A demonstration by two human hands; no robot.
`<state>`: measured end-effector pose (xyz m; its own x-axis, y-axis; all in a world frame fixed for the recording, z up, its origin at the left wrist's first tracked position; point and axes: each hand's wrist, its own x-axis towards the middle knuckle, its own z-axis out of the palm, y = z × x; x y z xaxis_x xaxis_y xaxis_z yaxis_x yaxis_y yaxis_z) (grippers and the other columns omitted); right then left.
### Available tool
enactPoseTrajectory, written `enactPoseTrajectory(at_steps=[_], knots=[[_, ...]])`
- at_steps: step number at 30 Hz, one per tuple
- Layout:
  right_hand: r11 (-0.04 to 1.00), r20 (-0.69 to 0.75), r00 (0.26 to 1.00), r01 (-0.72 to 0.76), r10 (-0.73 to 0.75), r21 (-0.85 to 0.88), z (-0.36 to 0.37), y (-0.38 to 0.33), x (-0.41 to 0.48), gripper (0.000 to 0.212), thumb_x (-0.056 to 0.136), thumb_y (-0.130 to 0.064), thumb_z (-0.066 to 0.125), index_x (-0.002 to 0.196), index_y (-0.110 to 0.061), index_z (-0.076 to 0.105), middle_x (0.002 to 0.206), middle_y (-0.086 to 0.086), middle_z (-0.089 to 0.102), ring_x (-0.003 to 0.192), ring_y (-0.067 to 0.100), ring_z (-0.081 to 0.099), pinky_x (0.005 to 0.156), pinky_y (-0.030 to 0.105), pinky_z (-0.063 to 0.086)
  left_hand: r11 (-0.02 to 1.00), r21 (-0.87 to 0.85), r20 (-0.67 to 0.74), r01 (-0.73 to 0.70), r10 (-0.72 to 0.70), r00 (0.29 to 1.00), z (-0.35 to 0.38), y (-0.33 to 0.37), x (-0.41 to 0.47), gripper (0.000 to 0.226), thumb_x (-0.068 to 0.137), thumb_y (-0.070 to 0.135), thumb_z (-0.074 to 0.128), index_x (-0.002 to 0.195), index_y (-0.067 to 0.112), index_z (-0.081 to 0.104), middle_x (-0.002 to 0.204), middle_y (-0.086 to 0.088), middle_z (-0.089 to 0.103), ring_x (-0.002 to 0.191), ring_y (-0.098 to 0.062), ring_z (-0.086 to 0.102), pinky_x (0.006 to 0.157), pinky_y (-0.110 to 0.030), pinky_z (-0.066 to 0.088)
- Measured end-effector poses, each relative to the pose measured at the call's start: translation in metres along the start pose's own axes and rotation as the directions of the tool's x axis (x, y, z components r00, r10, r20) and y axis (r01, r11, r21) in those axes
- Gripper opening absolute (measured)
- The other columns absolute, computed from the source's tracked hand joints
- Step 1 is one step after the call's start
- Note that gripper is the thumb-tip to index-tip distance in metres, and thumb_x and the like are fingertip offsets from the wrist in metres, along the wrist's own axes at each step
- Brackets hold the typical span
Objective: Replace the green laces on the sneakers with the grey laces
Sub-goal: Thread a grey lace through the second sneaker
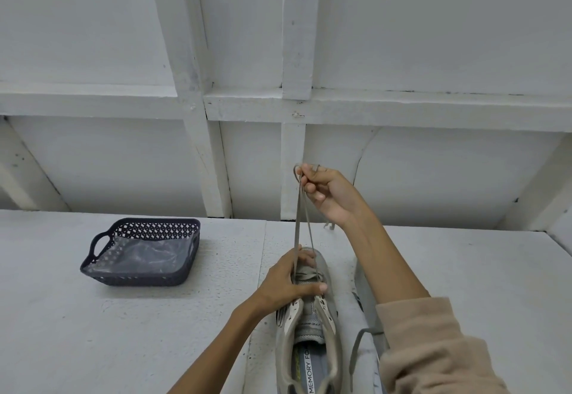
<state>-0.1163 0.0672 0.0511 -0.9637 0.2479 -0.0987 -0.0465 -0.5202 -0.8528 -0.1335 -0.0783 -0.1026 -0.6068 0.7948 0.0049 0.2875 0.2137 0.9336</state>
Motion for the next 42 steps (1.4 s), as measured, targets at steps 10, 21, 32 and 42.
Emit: enactPoseTrajectory(at_steps=[10,21,32,42], knots=[[0.986,0.014,0.999,-0.035,0.038,-0.165,-0.016,-0.004,-0.004,0.017,0.08,-0.016,0.073,0.077,-0.01,0.058,0.065,0.004,0.048,0.048,0.011,0.038,0.038,0.016,0.034,0.91,-0.358,-0.181,-0.21,0.153,0.972,-0.017,0.071,0.012,0.019,0.094,0.028,0.058,0.099,0.011,0.065,0.106,0.008,0.07,0.107,-0.005,0.061,0.089,-0.014,0.046],[0.958,-0.245,0.969,-0.048,-0.024,-0.283,-0.05,0.005,0.001,0.022,0.081,0.018,0.057,0.101,0.008,0.059,0.077,0.017,0.063,0.057,0.02,0.065,0.055,0.022,0.056,0.972,-0.195,-0.434,-0.131,0.035,0.9,-0.036,0.078,0.038,0.012,0.089,0.024,0.067,0.094,0.021,0.077,0.087,-0.007,0.064,0.074,-0.007,0.053,0.076,-0.026,0.046],[0.975,-0.482,0.876,0.115,-0.009,0.192,-0.114,0.023,-0.007,0.013,0.09,0.014,0.051,0.086,0.003,0.055,0.067,0.016,0.069,0.055,0.017,0.07,0.054,0.026,0.058,0.876,-0.477,-0.533,-0.063,-0.232,0.814,-0.041,0.068,0.026,0.01,0.091,0.005,0.062,0.093,0.004,0.072,0.073,-0.004,0.056,0.058,-0.011,0.051,0.06,-0.026,0.057],[0.714,-0.683,0.73,0.473,0.01,0.517,-0.159,-0.001,-0.011,0.012,0.099,0.006,0.041,0.1,0.007,0.053,0.111,0.021,0.062,0.098,0.03,0.064,0.073,0.029,0.058,0.766,-0.642,-0.457,-0.023,-0.359,0.814,-0.052,0.052,0.012,0.009,0.089,0.005,0.064,0.094,0.008,0.071,0.077,-0.005,0.056,0.07,-0.015,0.054,0.065,-0.031,0.06]])
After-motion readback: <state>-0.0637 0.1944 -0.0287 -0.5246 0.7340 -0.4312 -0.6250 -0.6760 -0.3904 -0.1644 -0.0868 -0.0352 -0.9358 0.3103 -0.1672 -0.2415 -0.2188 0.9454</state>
